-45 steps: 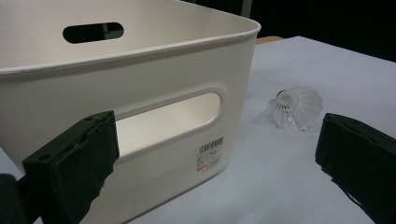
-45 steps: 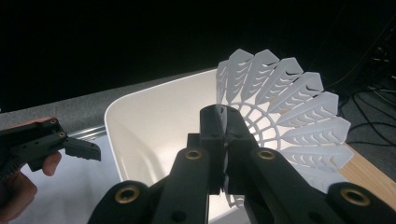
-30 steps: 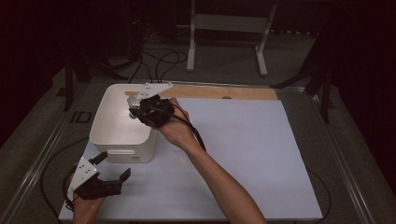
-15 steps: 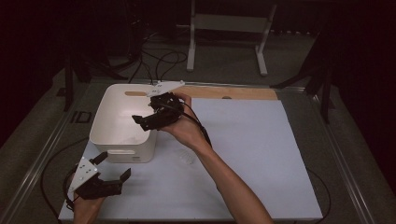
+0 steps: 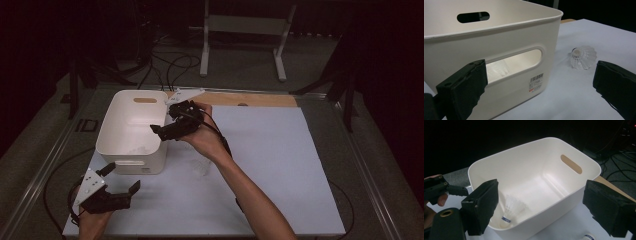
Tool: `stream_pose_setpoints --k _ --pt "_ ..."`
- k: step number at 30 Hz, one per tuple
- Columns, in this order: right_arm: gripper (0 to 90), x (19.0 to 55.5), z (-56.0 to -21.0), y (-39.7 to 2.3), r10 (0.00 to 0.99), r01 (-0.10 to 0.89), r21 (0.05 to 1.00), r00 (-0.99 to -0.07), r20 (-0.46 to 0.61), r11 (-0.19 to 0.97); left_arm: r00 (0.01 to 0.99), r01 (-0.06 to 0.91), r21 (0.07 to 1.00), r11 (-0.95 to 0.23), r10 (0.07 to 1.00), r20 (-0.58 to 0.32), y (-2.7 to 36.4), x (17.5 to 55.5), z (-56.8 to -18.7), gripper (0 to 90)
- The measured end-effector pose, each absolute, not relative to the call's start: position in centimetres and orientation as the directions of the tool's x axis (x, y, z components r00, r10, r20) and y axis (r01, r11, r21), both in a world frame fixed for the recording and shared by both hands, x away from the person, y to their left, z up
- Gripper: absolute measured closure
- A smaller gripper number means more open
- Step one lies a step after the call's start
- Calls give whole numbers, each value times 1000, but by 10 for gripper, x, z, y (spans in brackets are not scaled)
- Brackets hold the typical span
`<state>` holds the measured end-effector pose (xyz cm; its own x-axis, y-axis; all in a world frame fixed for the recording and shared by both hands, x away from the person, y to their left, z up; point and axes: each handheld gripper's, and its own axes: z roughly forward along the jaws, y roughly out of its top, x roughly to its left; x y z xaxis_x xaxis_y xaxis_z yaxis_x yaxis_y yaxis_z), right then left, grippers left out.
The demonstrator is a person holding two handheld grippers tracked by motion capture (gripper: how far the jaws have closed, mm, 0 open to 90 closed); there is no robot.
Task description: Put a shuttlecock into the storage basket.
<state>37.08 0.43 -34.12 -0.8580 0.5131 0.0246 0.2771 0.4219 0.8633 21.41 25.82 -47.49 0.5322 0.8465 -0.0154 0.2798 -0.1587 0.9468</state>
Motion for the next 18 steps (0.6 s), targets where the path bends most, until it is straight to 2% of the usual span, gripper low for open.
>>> stream_pose_setpoints --k 18 --pt "125 370 -350 -11 536 297 853 -844 24 428 532 279 947 -159 847 -15 259 214 -475 0"
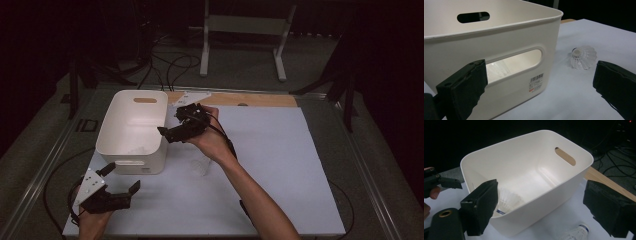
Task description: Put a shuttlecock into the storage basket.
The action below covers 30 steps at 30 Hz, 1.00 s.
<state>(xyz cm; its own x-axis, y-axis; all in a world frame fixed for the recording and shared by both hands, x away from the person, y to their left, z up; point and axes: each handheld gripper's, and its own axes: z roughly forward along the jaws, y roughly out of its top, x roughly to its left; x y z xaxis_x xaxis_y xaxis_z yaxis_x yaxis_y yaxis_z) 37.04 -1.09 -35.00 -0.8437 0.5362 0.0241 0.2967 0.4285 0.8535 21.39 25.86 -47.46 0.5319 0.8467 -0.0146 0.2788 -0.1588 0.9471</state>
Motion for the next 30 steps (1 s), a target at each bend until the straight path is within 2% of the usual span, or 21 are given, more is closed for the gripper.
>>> stream_pose_setpoints --k 10,30 --pt "92 369 -354 -19 559 302 853 -829 15 426 529 278 949 -152 848 -19 259 214 -474 0" --pt "92 365 -363 -39 579 310 847 -815 2 433 529 278 948 -154 849 -17 258 214 -474 0"
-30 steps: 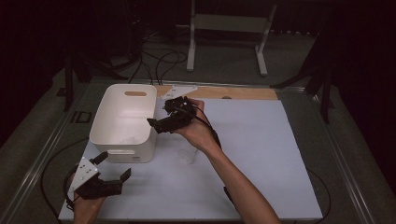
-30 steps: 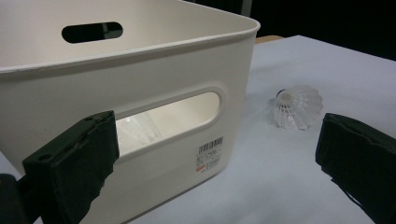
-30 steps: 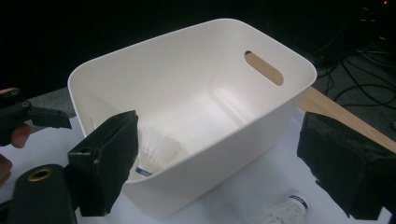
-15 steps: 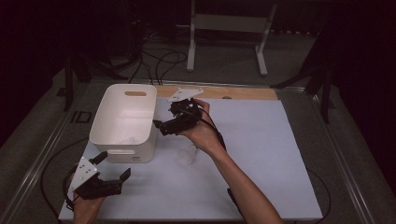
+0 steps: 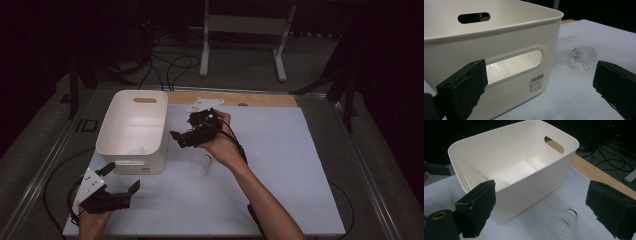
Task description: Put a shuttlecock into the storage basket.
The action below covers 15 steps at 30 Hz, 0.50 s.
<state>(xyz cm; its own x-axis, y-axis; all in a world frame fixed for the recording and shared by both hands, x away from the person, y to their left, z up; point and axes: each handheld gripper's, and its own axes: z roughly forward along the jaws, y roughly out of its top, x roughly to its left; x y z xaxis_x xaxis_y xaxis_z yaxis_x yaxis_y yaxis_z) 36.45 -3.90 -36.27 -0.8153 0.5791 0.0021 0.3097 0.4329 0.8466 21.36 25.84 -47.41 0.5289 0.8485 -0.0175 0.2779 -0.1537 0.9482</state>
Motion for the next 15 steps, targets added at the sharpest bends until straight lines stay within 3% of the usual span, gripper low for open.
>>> stream_pose_setpoints --k 15 --pt "92 362 -372 -51 599 323 832 -800 -15 452 526 276 949 -150 850 -19 258 214 -474 0"
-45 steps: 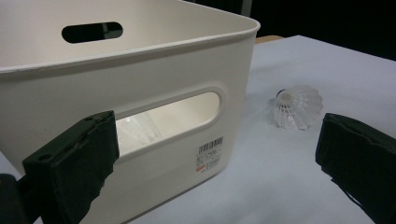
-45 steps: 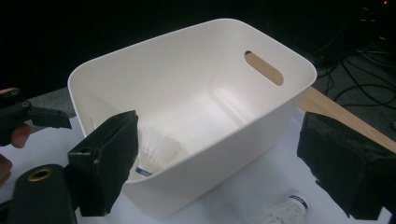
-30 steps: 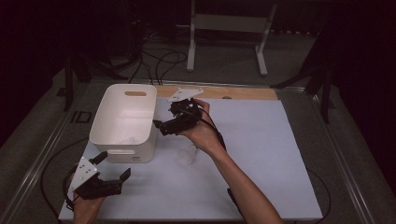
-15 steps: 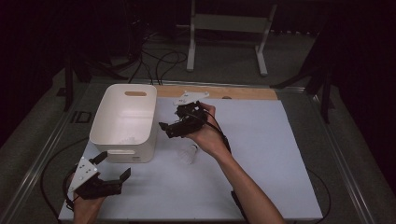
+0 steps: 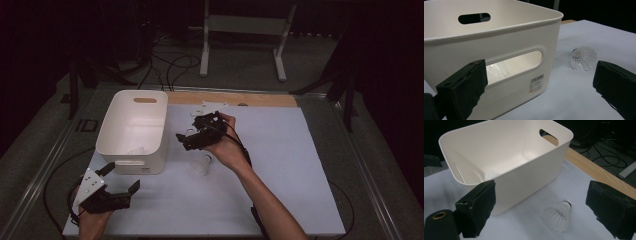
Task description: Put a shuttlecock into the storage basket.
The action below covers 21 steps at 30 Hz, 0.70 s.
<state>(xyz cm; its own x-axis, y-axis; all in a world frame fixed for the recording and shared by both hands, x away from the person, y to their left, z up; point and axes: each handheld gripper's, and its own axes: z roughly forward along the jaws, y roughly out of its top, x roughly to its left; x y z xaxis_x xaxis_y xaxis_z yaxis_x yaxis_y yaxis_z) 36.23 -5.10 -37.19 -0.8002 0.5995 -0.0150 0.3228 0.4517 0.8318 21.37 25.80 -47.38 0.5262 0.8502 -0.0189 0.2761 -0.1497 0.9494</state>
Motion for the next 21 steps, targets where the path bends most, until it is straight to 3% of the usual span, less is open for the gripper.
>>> stream_pose_setpoints --k 21 --pt "92 358 -386 -64 619 336 808 -784 -45 484 526 275 950 -150 851 -18 258 214 -474 0"
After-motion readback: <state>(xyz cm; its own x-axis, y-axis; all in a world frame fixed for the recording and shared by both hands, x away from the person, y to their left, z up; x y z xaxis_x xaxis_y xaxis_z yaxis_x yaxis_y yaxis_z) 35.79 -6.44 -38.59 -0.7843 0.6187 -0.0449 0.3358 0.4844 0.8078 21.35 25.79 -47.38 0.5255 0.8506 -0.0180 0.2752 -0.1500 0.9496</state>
